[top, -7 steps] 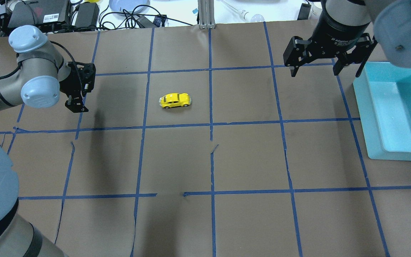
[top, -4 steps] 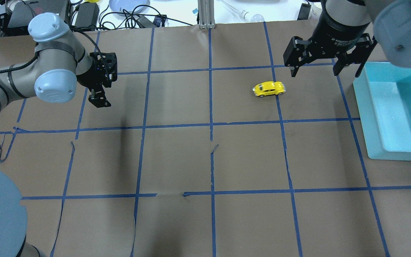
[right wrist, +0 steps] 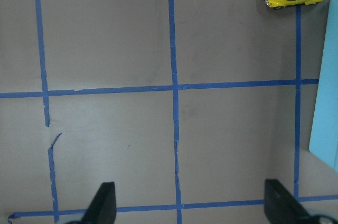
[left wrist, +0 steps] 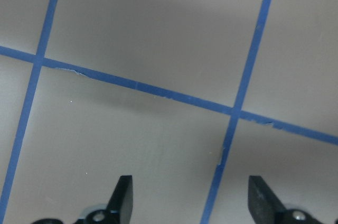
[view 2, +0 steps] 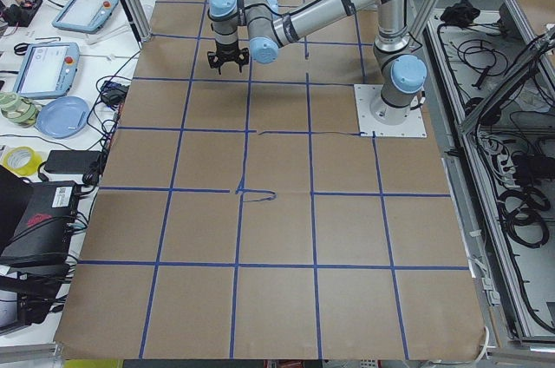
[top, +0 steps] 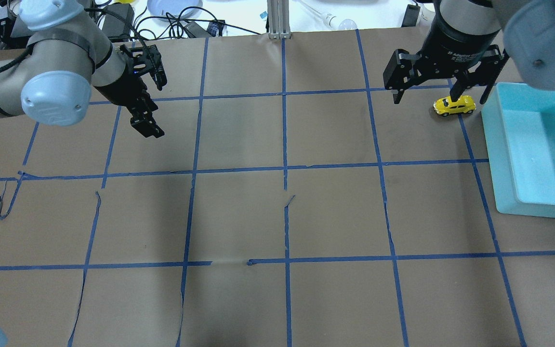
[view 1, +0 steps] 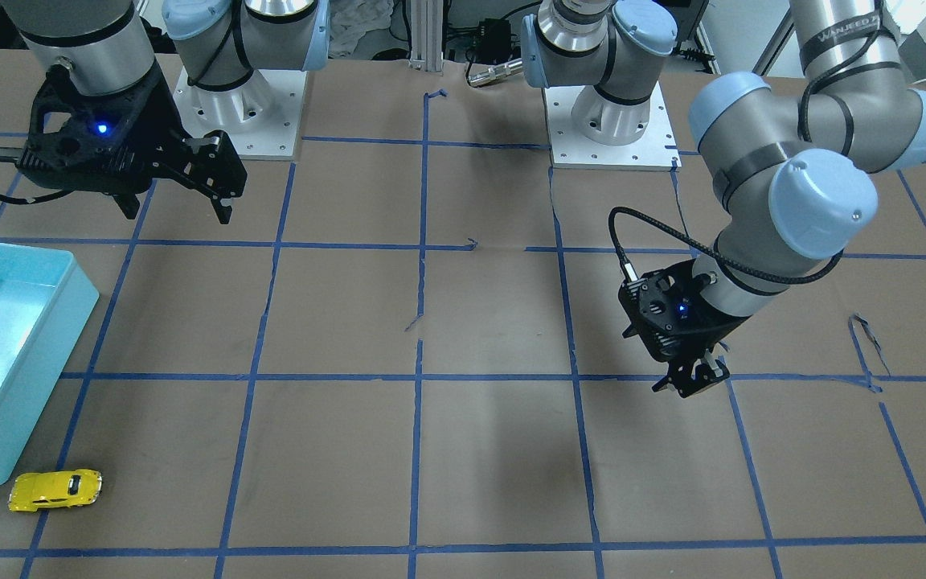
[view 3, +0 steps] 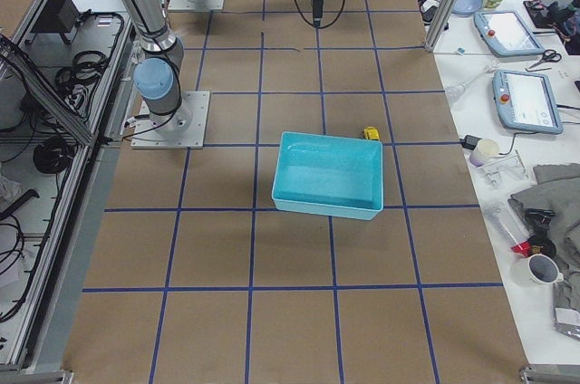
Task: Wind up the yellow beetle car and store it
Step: 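Lower the right gripper onto the yellow car while the left arm withdraws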
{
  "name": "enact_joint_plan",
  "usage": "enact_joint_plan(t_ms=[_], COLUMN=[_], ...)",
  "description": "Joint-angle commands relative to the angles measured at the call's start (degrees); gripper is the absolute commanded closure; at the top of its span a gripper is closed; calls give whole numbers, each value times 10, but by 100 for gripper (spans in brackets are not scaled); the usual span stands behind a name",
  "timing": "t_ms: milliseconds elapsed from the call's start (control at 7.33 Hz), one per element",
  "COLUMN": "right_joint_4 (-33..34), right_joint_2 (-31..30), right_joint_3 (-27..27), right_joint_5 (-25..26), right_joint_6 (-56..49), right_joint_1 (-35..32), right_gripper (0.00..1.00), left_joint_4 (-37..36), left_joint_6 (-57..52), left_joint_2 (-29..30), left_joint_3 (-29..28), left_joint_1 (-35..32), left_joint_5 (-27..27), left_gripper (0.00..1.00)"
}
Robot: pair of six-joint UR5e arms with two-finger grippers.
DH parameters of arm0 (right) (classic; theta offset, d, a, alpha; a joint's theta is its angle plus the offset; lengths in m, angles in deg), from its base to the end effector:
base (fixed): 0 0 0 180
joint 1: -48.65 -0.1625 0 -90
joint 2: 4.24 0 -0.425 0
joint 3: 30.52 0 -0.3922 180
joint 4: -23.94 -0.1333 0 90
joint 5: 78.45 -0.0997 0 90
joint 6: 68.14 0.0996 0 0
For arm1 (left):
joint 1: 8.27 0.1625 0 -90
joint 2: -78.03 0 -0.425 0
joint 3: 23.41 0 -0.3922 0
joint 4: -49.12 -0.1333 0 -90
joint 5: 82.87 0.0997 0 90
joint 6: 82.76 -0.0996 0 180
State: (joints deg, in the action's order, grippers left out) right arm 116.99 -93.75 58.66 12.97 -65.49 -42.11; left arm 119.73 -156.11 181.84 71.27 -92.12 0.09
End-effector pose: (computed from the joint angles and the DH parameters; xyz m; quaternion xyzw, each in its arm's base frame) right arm 0.1375 -0.4994 0.4962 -0.0168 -0.9993 0.0298 0.0115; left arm -0.0831 -0.5869 0.3536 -0.5527 -0.8311 0.0453 0.0422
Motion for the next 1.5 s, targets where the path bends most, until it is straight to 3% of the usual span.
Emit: enact_joint_plan(t_ms=[0,136,409,545,682,955,1227,1364], right_joint_4=[3,10,11,23,47,128,268,280], right_joint_2=[2,7,69,99,109,150,226,242], right_joint_3=[-2,-6,-43,-53,-46,-28,-14,-7], right_joint_5=[3,-1,-6,-44,-49,-35,-19,-28], right_joint_6=[5,3,-51,-136,-242,-400,-560,-617], right_joint_1=[6,11,33,54,75,101,125,131], right_gripper=[0,0,0,0,0,0,0,0], left_joint_4=[112,169,199,199,197,193,183,182], left_joint_6=[113,154,329,403,474,598,660,661], left_joint_2=[-43,-58,-77,-78,-74,-79,-88,-89], left_joint_3=[-62,-95,-120,-114,-118,-119,-115,-115], left_joint_1=[-23,-24,-25,-25,-27,-71,-96,-95], left_joint_5=[7,7,52,48,54,56,59,69], left_gripper=[19,19,16,16,11,0,0,0])
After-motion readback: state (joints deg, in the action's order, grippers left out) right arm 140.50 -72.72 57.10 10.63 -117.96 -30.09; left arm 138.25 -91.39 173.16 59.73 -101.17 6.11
